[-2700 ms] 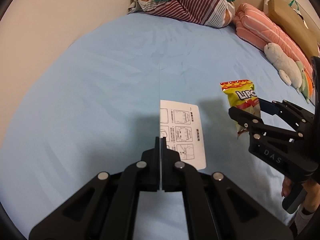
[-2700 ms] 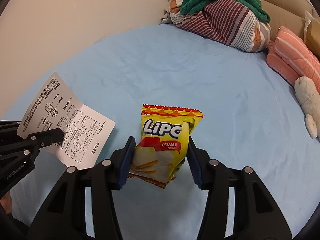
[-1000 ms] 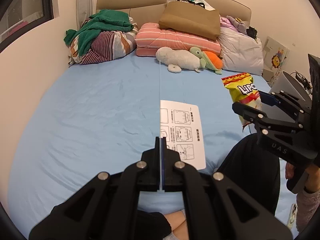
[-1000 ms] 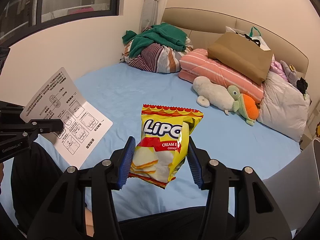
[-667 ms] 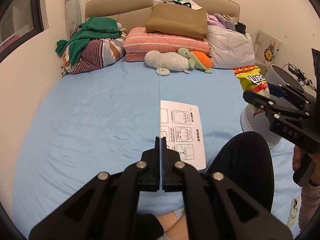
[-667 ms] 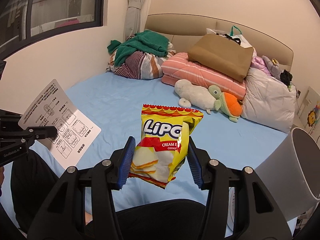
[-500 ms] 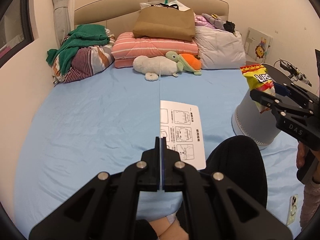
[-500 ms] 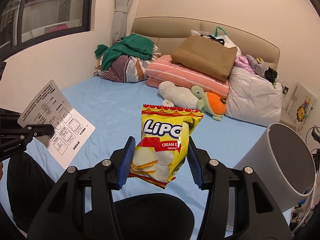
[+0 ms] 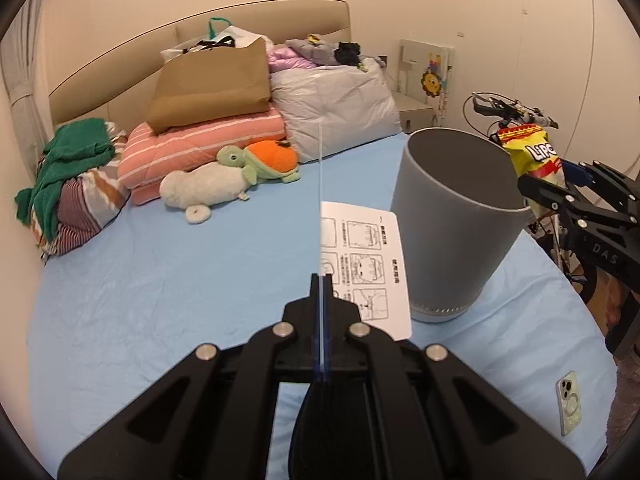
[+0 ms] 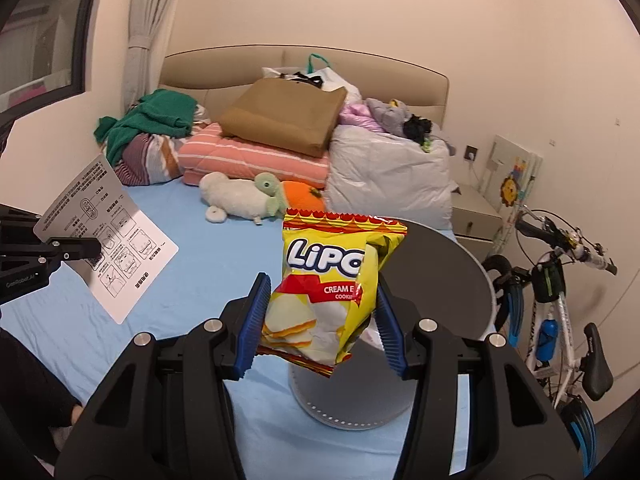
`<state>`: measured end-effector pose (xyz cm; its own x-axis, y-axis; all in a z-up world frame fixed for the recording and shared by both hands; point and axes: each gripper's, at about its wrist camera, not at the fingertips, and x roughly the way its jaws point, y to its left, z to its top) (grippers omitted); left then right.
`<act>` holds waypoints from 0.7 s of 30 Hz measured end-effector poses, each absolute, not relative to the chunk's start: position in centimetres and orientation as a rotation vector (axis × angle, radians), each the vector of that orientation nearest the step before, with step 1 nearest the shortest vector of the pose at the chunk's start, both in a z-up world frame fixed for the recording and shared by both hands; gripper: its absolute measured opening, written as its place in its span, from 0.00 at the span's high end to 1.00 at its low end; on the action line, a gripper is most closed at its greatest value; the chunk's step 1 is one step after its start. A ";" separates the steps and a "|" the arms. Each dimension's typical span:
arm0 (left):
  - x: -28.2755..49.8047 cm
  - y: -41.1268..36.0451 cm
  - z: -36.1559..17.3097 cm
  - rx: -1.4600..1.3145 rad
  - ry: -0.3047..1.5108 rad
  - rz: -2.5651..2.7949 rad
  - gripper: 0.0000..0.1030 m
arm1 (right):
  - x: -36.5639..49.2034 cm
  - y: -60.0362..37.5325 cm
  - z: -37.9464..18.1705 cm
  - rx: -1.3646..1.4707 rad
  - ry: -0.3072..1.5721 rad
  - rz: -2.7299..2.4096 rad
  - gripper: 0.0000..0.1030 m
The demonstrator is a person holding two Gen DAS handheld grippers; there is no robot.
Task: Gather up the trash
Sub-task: 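Carry the leaflet and LIPO packet to the grey bin and open both tools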
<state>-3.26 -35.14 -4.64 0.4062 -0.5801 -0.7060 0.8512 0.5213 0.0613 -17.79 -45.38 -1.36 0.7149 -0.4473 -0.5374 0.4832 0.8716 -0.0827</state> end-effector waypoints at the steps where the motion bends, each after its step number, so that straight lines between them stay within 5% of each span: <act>1: -3.5 -36.3 -4.4 0.461 0.676 -0.964 0.99 | -18.7 -46.2 -1.1 0.070 0.576 -0.540 0.53; 21: -5.0 -53.5 -2.5 0.541 0.639 -1.212 0.99 | -21.7 -57.0 0.2 0.109 0.613 -0.689 0.52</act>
<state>-5.00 -53.53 -2.47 0.2191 -0.6753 -0.7042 0.9626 0.2674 0.0431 -21.67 -56.98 0.25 0.6043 -0.5632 -0.5636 0.6253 0.7736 -0.1026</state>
